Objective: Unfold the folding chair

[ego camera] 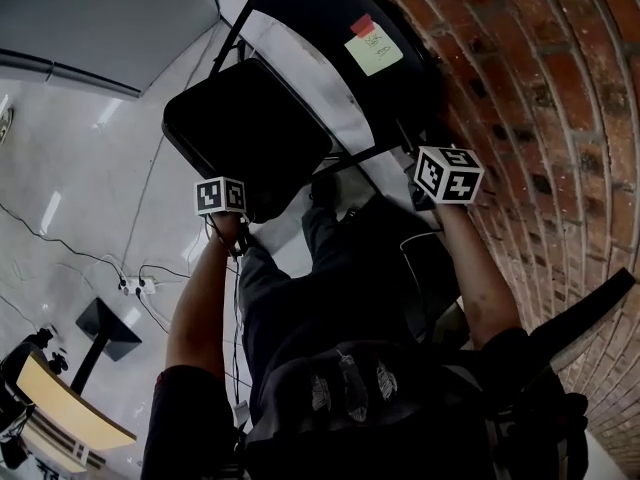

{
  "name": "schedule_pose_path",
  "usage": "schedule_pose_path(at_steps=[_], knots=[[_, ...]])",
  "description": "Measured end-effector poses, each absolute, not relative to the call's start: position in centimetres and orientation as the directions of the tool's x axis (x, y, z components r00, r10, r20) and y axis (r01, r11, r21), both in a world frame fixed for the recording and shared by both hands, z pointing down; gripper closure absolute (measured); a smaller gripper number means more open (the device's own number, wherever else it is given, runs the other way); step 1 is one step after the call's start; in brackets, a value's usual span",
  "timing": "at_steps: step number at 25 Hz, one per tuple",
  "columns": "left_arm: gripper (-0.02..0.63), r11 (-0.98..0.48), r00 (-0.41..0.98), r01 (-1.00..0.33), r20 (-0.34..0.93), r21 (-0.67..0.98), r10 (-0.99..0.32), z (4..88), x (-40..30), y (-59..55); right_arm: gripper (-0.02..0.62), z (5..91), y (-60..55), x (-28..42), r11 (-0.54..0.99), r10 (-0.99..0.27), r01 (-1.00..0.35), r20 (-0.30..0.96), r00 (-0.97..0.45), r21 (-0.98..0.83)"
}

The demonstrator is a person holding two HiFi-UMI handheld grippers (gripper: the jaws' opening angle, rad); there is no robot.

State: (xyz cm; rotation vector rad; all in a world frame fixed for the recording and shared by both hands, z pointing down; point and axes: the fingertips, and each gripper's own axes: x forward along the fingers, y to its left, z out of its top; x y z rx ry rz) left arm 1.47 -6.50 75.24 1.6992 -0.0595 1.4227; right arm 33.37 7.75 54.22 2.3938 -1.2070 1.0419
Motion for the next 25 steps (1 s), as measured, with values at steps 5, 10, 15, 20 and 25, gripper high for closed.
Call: schedule_pose_path(at_steps=[5, 10, 15, 20, 25], knots=[[0.207, -0.606, 0.326, -0.56, 0.823, 0.564, 0.465, 75.8, 0.8, -6.9, 0.387, 54.3, 8.2, 33.4, -0.627, -0.586, -0.776, 0.701, 0.407, -0.074], [0.207, -0.595, 0.332, -0.578, 0.827, 0.558, 0.454, 76.7, -1.3, -7.9, 0.387, 54.9, 7.2, 32.0, -0.61, -0.596, -0.788, 0.701, 0.392, -0.078], [0.207, -0.59, 0.354, -0.577, 0.824, 0.565, 0.443, 77.5, -2.0, -7.7, 0.385, 55.3, 7.5, 31.7, -0.585, -0.602, -0.809, 0.703, 0.379, -0.064], [0.207, -0.586, 0.365, -0.57, 0.816, 0.577, 0.449, 78.3, -3.9, -8.2, 0.383, 56.0, 7.6, 30.5, -0.601, -0.579, -0.797, 0.722, 0.379, -0.064], [0.207, -0.566, 0.396, -0.556, 0.792, 0.609, 0.464, 79.3, -5.3, -8.5, 0.382, 56.2, 6.9, 29.8, -0.578, -0.579, -0.814, 0.732, 0.359, -0.058]])
